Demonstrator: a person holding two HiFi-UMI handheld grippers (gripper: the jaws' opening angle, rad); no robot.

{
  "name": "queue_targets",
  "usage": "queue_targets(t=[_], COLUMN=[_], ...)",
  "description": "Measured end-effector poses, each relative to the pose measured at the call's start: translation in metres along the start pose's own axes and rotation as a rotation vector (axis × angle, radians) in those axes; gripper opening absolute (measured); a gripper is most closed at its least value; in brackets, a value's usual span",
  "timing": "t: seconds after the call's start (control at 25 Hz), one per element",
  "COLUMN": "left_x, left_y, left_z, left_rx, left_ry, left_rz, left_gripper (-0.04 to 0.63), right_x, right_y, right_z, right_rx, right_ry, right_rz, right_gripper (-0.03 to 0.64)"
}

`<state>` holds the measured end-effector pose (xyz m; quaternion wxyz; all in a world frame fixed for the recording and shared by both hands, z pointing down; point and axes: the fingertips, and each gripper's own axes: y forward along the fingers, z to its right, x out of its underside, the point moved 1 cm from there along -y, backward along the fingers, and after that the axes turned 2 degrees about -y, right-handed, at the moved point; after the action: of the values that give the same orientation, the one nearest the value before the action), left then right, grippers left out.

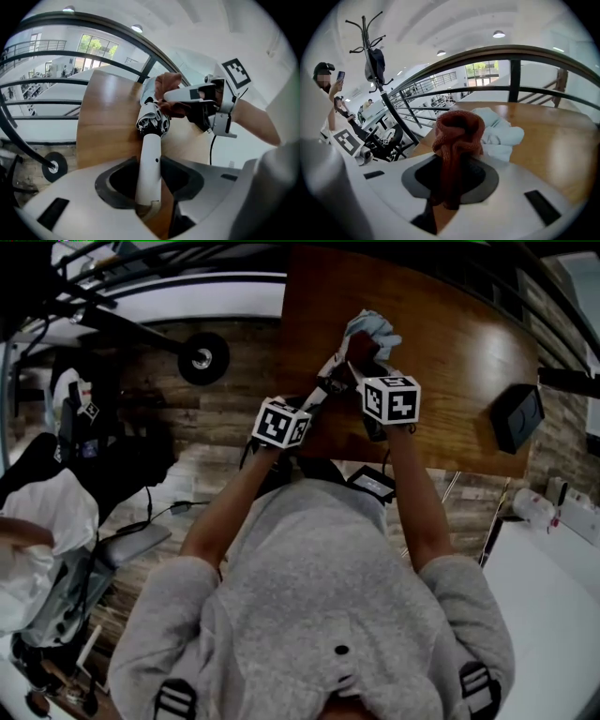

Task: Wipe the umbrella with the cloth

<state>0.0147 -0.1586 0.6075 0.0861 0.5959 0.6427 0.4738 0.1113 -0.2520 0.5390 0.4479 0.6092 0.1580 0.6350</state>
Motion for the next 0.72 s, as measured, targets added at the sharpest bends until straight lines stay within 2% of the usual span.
queue_targets(t=[0.08,0.28,0.36,0.48,0.6,0.72], left_x=[0.001,0.001,0.003,0.003,0.003,0.003], left_y=[0.001,0.004,0.005,0.004,0.002,0.000], left_z=[0.001,0.002,0.003,0.004,0.002,-0.001], left_rx=[-0.025,-0.073,-0.084,-0.090,-0.100,-0.100], left_ry=[0.056,0.136,0.156,0.165,0.173,0.171], left_rz=[-0.013,-0.016,-0.029,-0.027,-0.019,-0.016], left_gripper=[0.152,0.152,0.152,0.152,0.152,0.152], right_x=[0.017,0.050,0.040,-0.006,-0.049,-0.061], right_y=[-0.012,-0.025,-0.035,-0.049,-0.038,-0.004], right_z=[0.013,0.057,0.083,0.115,0.106,0.060], right_rx=[0.039,0.215,0.290,0.395,0.400,0.327], right_ry=[0.010,-0.112,-0.109,-0.112,-0.208,-0.398], right_rz=[-0.023,-0.135,-0.116,-0.026,0.005,-0.065], right_gripper=[0.095,0.095,0.095,0.095,0.095,0.095])
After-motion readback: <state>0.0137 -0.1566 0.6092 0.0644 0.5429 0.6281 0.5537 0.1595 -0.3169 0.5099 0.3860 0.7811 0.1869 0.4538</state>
